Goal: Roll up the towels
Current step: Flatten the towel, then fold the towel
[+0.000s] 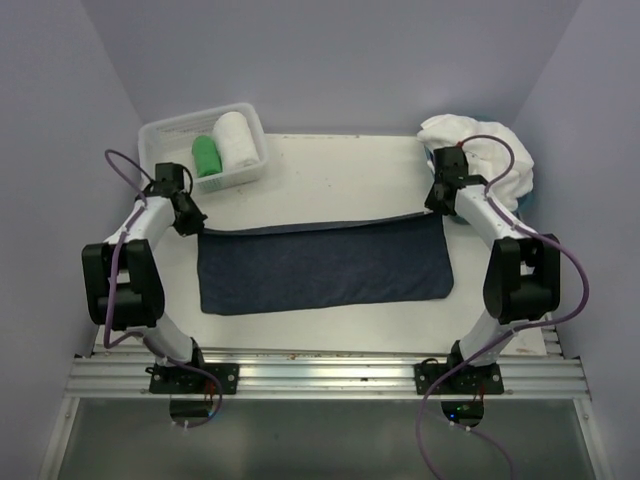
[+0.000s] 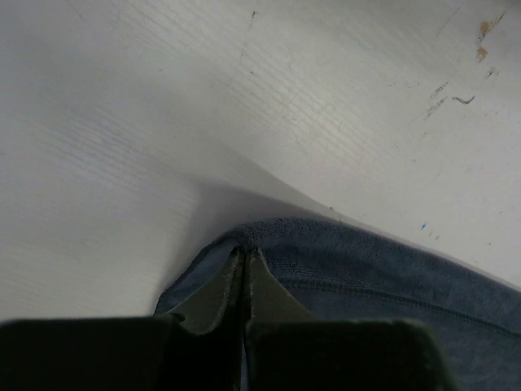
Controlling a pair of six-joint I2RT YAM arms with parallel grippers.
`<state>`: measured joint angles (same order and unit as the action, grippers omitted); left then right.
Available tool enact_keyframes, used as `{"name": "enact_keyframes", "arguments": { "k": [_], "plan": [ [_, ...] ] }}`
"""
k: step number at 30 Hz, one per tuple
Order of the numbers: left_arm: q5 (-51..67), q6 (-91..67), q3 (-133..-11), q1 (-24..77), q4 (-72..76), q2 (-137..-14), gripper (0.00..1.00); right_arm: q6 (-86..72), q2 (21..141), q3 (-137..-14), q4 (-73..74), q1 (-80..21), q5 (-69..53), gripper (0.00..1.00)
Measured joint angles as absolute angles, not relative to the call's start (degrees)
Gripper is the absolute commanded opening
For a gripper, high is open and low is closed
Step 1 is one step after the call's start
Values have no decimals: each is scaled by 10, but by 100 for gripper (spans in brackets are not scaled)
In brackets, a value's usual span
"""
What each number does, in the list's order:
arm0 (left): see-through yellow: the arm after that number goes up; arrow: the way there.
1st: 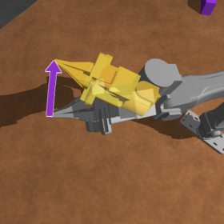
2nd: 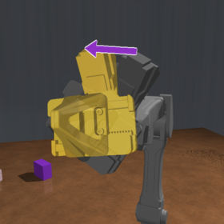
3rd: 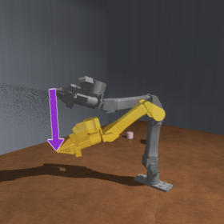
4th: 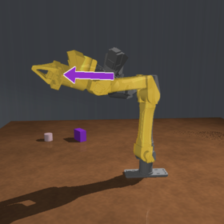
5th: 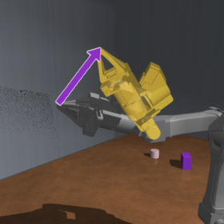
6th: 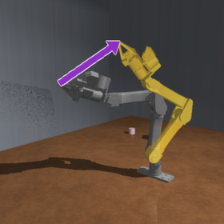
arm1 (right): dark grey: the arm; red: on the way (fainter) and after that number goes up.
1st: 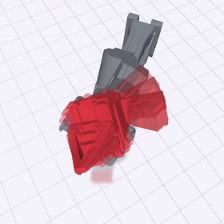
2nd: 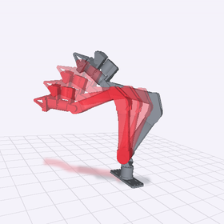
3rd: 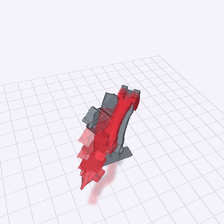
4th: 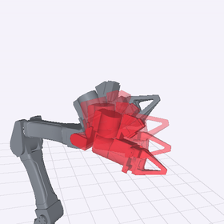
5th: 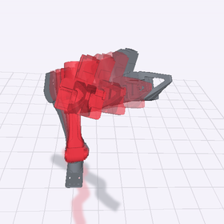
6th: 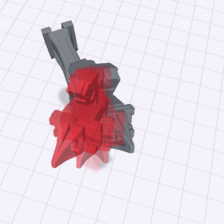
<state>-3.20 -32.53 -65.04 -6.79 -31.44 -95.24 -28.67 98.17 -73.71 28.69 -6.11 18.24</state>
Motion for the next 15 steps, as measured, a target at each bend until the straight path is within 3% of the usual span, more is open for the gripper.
{"name": "enact_keyframes", "arguments": {
  "k": [4,15],
  "plan": [
    [-26,-323,-644,-68,-324,-918,0,-284,947,-702,290,-61,179,0],
    [-4,-320,-518,-70,-376,-682,0,-289,745,-545,338,-59,171,0]
  ]
}}
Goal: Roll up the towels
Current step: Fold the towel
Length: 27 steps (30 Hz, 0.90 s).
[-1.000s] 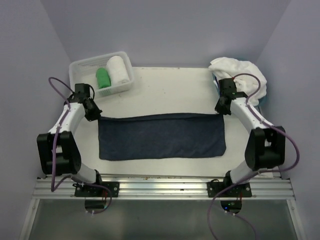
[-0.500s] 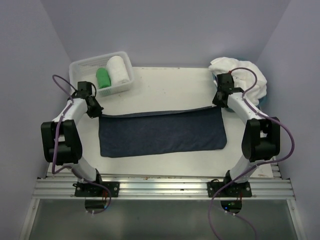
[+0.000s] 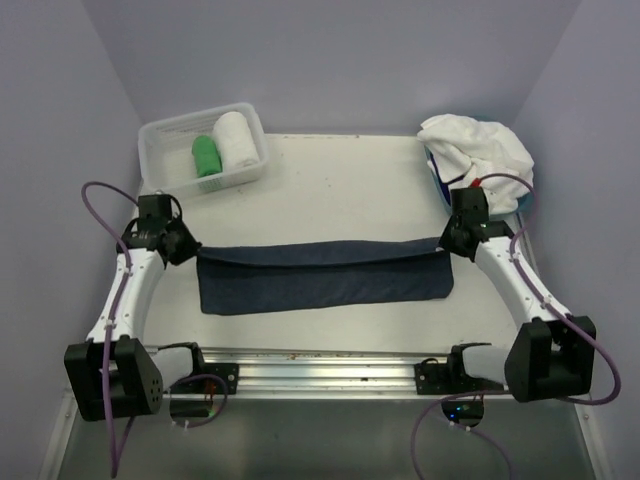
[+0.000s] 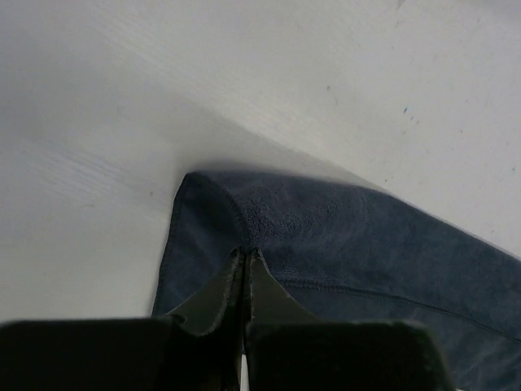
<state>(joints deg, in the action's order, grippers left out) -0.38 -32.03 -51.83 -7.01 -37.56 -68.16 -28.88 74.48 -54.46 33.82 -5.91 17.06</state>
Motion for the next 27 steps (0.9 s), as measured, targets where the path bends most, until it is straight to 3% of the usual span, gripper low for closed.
{"name": "enact_keyframes", "arguments": {
  "k": [10,27],
  "plan": [
    [18,-337,-426,-70,-429,-605,0,-291,684,-481,375,-12,169,0],
    [28,-363,-450,-70,-506,-534,0,-301,662,-474,390,26,152,0]
  ]
}}
